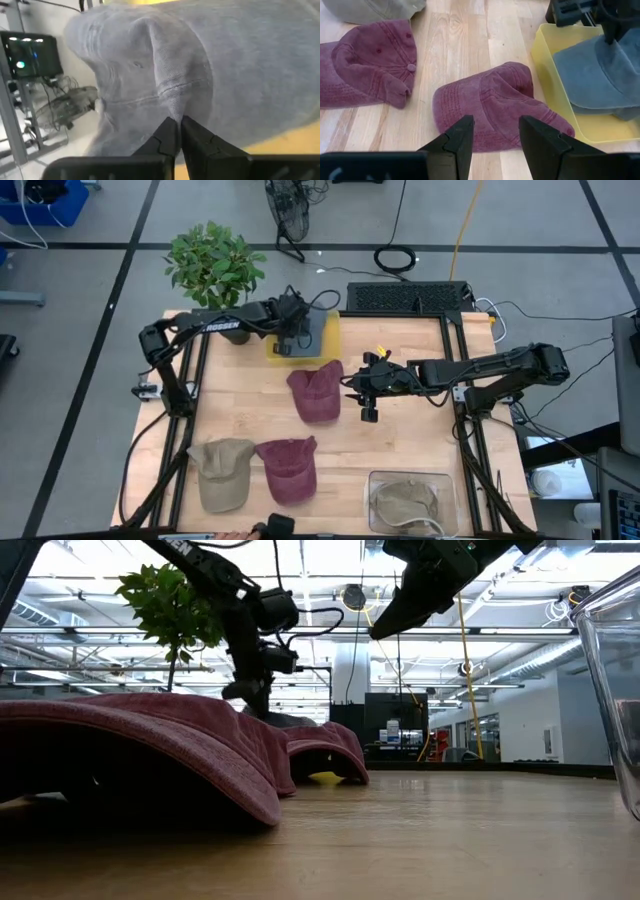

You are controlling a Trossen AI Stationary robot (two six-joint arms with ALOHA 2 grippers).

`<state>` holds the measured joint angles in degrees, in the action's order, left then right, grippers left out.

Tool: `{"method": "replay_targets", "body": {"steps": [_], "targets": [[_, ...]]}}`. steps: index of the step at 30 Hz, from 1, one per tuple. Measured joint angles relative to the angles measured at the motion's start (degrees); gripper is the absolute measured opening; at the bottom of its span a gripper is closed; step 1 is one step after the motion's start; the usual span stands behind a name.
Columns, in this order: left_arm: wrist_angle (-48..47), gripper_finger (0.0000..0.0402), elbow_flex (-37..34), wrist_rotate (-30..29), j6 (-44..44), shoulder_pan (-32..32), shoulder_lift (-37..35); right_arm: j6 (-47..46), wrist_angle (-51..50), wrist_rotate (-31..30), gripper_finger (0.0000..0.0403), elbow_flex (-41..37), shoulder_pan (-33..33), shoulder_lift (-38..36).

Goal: Pick & Place hat
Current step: Put the blue cap into the yellow bin

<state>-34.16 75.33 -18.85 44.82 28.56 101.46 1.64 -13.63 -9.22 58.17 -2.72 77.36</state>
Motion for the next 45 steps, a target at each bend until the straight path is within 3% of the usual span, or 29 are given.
{"method": "replay_targets", "body": {"steps": [8, 20, 29, 40, 45], "targets": [[-3.19, 0.0006, 0.08, 0.29, -9.25, -4.26, -1.63, -0.27, 1.23, 0.01, 0.0141, -0.75, 0.09, 0.0], [0.72, 0.0045, 0.04, 1.09, -10.75, -1.7, -1.15, 0.98, 6.05, -1.48, 0.0141, -4.44, 0.13, -0.37], [3.82, 0.0118, -3.79, 6.6, -10.92, 1.02, 0.02, 0.58, 6.71, -1.48, 0.0141, -4.46, 0.11, -1.53], [14.6, 0.0183, -9.25, 5.93, -8.11, 1.16, -0.05, 0.65, 6.82, -1.5, 0.0141, -4.44, 0.11, -1.53], [16.04, 0.0196, -9.29, 1.9, -6.71, 0.82, -0.32, 0.71, 6.82, -1.48, 0.0141, -4.44, 0.11, -1.53]]}}
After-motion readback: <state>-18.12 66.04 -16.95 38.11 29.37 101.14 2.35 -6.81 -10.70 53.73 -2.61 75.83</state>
